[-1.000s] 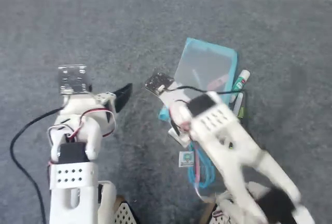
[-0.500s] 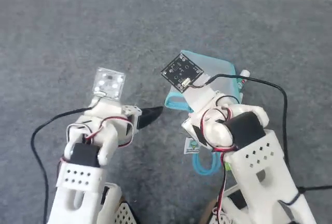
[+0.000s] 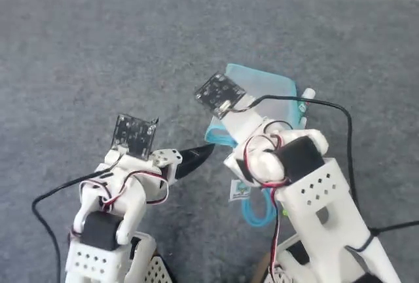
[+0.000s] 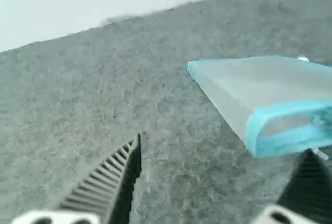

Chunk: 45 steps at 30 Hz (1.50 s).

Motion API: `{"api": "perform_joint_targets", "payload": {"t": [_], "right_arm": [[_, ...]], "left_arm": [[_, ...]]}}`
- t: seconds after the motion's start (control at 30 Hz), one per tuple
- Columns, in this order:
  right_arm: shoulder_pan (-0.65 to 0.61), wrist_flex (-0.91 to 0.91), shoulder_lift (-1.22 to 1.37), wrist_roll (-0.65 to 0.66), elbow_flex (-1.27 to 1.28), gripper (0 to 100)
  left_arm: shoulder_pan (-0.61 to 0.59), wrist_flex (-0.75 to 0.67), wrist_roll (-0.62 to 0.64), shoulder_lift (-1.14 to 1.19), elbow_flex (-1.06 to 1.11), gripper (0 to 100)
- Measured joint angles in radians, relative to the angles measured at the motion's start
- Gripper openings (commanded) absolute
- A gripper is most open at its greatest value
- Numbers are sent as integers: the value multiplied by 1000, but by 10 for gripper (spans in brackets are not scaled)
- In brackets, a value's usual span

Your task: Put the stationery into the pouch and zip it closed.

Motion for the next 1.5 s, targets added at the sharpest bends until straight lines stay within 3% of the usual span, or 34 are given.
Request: {"api": "perform_joint_targets", "payload": {"t": [0.47, 0.63, 0.8, 1.0, 1.17, 1.37, 1.5], "right_arm": [[-38, 44, -6, 23, 0, 6], [-129, 71, -84, 44, 0, 6], [-158, 89, -118, 61, 0, 6], [-43, 81, -121, 94, 9, 6], [83, 57, -126, 144, 84, 6], [270, 32, -133, 209, 104, 6], [322, -58, -132, 212, 143, 6]], "left_arm": [[-2, -327, 0, 417, 0, 406], [0, -419, 0, 534, 0, 400], [3, -471, 0, 603, 0, 224], [-58, -477, 52, 609, -11, 17], [-236, -477, 97, 609, -43, 12], [-339, -477, 71, 624, -44, 12], [-345, -416, 64, 626, -81, 11]]}}
